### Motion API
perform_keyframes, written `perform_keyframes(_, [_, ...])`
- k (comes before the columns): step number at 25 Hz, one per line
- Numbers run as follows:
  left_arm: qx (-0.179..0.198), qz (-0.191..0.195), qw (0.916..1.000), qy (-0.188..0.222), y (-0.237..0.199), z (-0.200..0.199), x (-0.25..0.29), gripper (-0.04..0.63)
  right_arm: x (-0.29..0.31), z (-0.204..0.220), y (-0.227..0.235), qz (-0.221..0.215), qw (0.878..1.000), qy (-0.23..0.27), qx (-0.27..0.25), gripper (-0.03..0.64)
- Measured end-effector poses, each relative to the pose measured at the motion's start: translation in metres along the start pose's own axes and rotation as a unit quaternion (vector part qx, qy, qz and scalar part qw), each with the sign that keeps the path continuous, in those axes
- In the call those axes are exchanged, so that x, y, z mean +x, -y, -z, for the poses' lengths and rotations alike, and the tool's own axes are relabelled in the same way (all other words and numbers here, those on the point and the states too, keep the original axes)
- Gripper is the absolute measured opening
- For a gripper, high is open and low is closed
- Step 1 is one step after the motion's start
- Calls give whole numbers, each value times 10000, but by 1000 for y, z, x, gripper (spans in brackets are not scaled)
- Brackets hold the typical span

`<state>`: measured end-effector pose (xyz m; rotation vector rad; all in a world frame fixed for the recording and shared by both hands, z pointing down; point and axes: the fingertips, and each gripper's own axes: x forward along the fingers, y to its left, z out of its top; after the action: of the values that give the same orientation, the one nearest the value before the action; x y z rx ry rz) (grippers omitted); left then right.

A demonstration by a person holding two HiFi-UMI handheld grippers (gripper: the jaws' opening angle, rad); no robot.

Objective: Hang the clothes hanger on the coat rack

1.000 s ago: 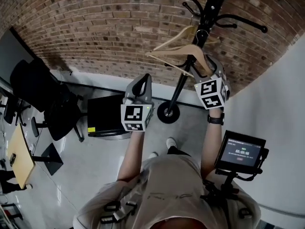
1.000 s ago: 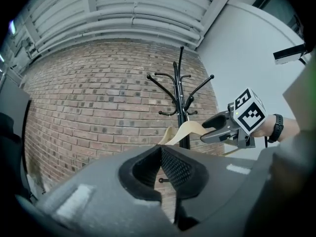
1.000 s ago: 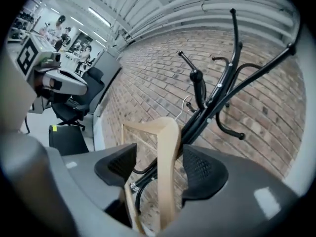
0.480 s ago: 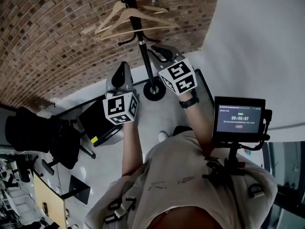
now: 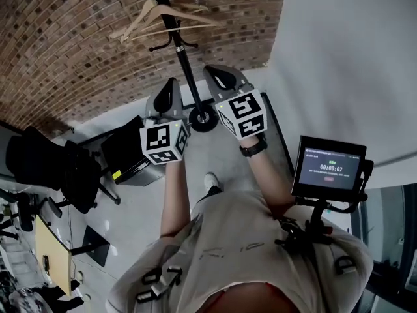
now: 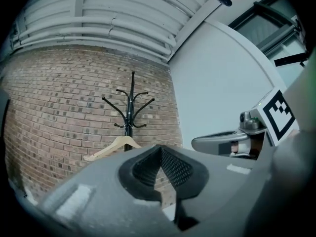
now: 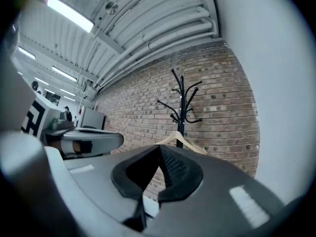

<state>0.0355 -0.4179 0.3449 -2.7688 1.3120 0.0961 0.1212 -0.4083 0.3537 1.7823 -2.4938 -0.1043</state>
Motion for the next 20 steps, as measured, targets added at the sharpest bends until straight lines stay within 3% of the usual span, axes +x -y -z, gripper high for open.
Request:
perform_keyframes(4, [3,-466,9987,225,80,-18,-77,2,-113,-2,-16,-73,9996,98,259,0])
perform_keyframes(7, [15,-660,9974,295,128,-11,-124,2,-169,36,-30,-282,9978,-242,544,0])
perform_keyframes(10, [-22,-751,9971,-89,141,11,-139,2,-178,66,-42,-564,9936,-501,840,0])
perform_keyframes(13, [-149,-784,9963,-305,138,17,-144,2,-177,62,-53,-721,9924,-470,877,0])
perform_keyframes(20, [95,-600,9981,101,159,-31,-172,2,-220,3,-92,-608,9969,245,431,0])
